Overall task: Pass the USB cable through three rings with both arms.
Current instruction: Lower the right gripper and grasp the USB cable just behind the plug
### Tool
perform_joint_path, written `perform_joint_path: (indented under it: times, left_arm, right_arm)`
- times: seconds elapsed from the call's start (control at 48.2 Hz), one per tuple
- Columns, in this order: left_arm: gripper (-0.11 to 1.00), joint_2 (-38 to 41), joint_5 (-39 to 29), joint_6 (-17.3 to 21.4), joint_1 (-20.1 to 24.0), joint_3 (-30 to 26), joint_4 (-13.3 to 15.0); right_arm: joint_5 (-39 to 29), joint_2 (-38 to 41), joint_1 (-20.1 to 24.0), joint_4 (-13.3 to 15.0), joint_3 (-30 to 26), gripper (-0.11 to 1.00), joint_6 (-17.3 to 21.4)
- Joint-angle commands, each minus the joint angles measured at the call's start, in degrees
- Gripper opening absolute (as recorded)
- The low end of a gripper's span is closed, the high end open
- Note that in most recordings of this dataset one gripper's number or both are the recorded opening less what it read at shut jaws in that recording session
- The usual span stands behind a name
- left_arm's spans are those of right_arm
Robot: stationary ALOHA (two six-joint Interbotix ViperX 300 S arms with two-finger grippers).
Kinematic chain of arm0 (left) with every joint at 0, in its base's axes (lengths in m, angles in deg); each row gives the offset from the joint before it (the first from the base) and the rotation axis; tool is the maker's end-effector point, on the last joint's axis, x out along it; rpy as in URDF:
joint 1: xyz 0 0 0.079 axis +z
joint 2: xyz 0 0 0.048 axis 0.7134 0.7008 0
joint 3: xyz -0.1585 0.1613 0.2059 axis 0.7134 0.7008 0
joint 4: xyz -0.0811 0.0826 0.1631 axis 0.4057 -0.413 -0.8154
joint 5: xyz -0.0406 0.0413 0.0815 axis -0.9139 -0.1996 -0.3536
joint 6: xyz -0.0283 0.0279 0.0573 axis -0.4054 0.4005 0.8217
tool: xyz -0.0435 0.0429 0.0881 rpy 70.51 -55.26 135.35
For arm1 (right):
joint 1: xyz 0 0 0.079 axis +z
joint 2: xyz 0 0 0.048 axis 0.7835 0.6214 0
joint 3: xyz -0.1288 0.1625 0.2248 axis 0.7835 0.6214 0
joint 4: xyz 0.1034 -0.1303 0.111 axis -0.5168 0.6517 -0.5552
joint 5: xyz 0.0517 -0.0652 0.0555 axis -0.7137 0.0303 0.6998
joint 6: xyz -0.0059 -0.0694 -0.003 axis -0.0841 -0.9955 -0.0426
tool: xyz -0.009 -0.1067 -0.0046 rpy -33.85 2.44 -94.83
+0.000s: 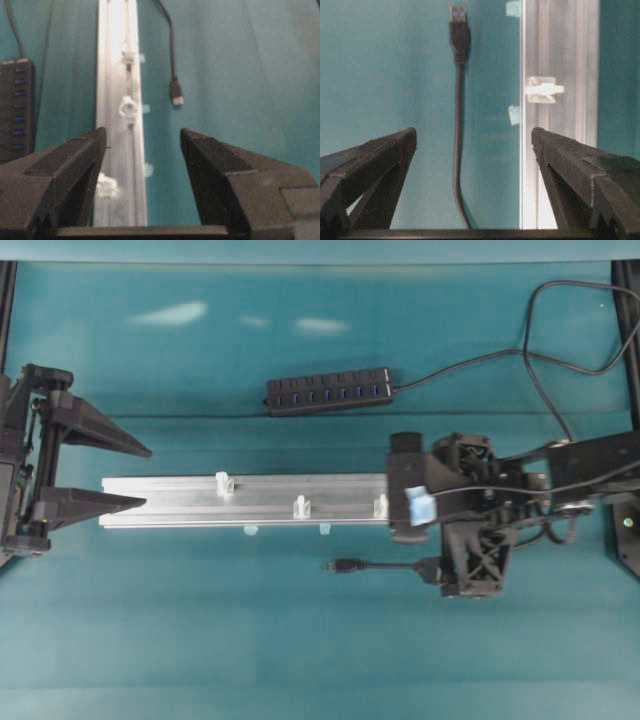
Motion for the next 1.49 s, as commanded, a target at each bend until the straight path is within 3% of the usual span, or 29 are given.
perform_joint_path:
  times: [0.0,0.353,0.726,1.474]
  left_arm:
    - [0.69,0.18,0.18,0.00,-0.09,-0.35,-0.09]
    - [0.69,0.00,0.18,0.18,-0.09,0.00,-0.09]
    - [0.69,-0.09,0.53,0.26,0.35,0.00,-0.09]
    - [0.68,0.00,0.62,0.00,0.53,-0.35,-0.18]
  right_arm:
    - [-0.35,1.93,0.26,0.09,-2.02,0.86,0.35]
    - [0.26,7.91,1.49,0.00,-3.69,0.73,0.62]
    - [3.08,12.04,2.46,0.18,-4.48,0.69,5.27]
    - [8.17,19.95,2.37,1.76,-3.96,0.69,5.36]
